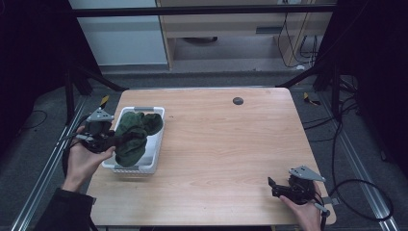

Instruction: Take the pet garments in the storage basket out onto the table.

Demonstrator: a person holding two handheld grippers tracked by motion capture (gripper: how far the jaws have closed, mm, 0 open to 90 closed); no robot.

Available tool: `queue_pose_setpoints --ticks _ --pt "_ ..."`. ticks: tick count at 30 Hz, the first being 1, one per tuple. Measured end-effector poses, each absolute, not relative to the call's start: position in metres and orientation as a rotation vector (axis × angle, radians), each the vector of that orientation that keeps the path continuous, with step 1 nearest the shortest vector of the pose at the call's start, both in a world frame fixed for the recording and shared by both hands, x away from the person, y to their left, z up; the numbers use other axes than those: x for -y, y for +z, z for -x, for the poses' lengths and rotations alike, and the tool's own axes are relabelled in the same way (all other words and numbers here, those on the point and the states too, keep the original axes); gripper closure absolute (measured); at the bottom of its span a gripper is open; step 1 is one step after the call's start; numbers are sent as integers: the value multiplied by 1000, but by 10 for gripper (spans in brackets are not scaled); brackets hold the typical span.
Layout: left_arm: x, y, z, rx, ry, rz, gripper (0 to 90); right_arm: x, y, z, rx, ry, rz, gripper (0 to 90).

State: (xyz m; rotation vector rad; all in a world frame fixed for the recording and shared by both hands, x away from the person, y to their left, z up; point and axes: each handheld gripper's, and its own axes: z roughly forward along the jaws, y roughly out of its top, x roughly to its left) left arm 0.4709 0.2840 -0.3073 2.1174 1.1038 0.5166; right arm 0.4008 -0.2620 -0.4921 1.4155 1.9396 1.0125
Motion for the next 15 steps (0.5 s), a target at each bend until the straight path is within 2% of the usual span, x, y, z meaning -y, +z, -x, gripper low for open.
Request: queue_pose_setpoints --ticks 15 --pt "-250 -296 -460 -964 486 -2199 756 262 -491 -400 -1931 1023 -1408 72"
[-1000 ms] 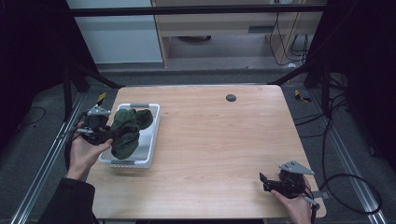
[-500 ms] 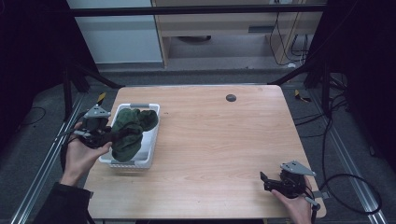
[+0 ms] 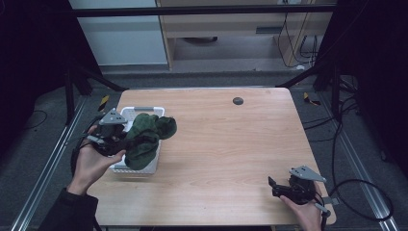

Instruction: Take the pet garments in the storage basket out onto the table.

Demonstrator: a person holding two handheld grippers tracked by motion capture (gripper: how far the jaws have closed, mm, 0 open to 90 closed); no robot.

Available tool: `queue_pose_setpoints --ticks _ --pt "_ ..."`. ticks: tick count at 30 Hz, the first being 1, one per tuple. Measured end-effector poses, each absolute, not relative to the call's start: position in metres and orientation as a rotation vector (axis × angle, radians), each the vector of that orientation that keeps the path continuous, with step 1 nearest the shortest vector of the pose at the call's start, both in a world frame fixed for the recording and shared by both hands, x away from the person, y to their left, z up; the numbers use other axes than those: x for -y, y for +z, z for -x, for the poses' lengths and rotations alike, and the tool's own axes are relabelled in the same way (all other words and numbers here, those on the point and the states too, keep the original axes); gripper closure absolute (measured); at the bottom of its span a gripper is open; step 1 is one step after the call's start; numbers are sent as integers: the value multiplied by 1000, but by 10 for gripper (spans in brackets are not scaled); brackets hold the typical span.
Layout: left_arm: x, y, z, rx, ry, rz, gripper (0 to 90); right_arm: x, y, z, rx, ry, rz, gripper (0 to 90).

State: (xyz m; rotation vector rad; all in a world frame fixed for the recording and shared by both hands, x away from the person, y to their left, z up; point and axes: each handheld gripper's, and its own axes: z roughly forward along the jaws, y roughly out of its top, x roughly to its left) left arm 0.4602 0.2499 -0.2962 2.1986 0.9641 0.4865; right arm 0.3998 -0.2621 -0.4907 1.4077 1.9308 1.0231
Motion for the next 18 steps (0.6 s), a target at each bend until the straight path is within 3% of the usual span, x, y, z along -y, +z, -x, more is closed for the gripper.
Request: queue_pose_setpoints --ticks 18 --pt "-206 -297 -460 -822 450 -2289 755 262 -489 -399 -1923 1033 -1395 71"
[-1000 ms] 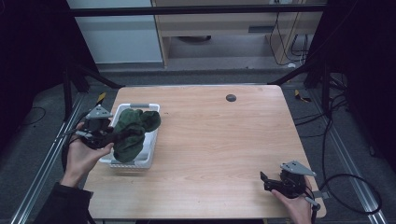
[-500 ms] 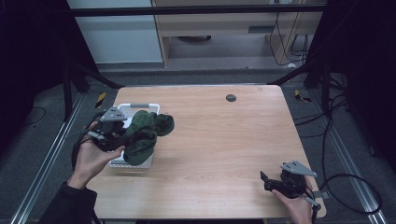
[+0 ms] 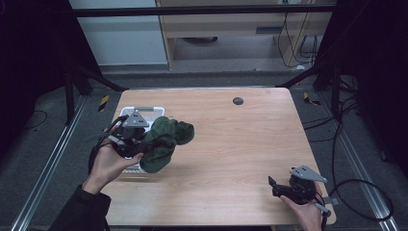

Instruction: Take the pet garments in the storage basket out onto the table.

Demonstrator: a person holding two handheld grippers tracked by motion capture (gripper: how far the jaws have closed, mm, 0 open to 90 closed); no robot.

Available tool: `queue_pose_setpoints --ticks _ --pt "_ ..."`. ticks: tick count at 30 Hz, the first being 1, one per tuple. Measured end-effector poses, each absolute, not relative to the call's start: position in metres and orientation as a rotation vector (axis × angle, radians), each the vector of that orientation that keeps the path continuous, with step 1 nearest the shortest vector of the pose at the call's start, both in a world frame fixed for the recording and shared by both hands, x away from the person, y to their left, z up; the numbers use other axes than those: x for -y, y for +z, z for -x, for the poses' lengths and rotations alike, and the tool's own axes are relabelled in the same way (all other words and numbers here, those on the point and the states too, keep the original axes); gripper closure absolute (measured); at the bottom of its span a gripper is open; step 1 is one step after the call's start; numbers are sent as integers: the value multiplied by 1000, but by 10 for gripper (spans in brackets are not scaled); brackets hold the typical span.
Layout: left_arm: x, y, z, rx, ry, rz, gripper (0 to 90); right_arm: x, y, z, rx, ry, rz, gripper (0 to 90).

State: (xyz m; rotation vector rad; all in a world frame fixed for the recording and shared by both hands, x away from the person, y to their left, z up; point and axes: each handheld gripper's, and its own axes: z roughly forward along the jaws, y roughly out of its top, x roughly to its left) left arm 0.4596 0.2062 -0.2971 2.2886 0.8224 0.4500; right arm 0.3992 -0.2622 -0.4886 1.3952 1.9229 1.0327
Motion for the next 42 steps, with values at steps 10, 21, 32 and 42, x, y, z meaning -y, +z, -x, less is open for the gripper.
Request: queue_pose_setpoints --ticks 10,21,32,42 --pt "-180 -303 -461 -761 415 -2312 755 262 -488 -399 -1928 1037 -1386 72" --pt "-150 -311 -466 -699 380 -2358 755 262 -488 -399 -1923 1038 -1382 71" --pt "-125 -324 -476 -661 346 -2401 754 262 -488 -399 -1923 1037 -1383 71" --pt "-106 -342 -485 -654 325 -2431 753 262 -488 -399 -1921 1038 -1383 71"
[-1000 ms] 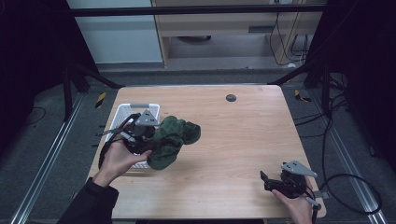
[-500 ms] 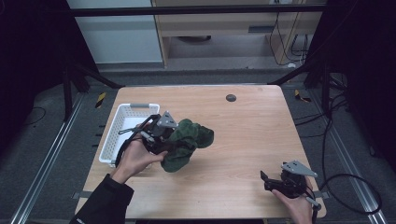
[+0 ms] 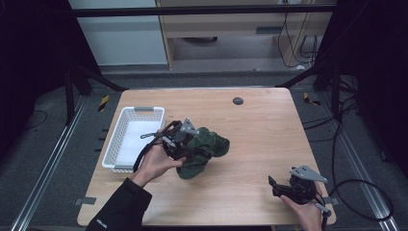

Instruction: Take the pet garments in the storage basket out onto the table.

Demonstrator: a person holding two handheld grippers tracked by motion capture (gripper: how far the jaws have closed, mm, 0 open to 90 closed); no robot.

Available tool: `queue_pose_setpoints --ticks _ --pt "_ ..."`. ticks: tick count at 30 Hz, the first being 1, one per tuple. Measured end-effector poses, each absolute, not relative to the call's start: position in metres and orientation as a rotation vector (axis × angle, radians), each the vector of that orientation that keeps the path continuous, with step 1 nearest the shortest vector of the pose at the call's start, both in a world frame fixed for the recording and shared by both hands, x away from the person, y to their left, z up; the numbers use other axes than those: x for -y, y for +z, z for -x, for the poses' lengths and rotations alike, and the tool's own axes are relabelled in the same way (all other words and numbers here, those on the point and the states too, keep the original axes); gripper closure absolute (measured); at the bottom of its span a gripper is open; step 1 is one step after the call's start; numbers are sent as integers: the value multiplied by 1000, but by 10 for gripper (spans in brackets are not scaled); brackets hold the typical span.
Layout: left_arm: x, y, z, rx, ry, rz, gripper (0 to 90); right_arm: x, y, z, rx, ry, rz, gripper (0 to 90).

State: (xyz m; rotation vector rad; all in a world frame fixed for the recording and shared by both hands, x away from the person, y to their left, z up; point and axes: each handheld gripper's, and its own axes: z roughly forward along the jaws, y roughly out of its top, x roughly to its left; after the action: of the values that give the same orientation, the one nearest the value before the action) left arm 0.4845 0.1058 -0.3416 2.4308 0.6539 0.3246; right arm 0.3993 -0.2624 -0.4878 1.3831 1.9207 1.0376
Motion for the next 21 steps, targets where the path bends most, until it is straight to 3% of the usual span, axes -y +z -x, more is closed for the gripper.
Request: queue_pose_setpoints --ticks 21 --pt "-80 -379 -496 -663 259 -2447 748 262 -488 -399 -1924 1037 -1380 70"
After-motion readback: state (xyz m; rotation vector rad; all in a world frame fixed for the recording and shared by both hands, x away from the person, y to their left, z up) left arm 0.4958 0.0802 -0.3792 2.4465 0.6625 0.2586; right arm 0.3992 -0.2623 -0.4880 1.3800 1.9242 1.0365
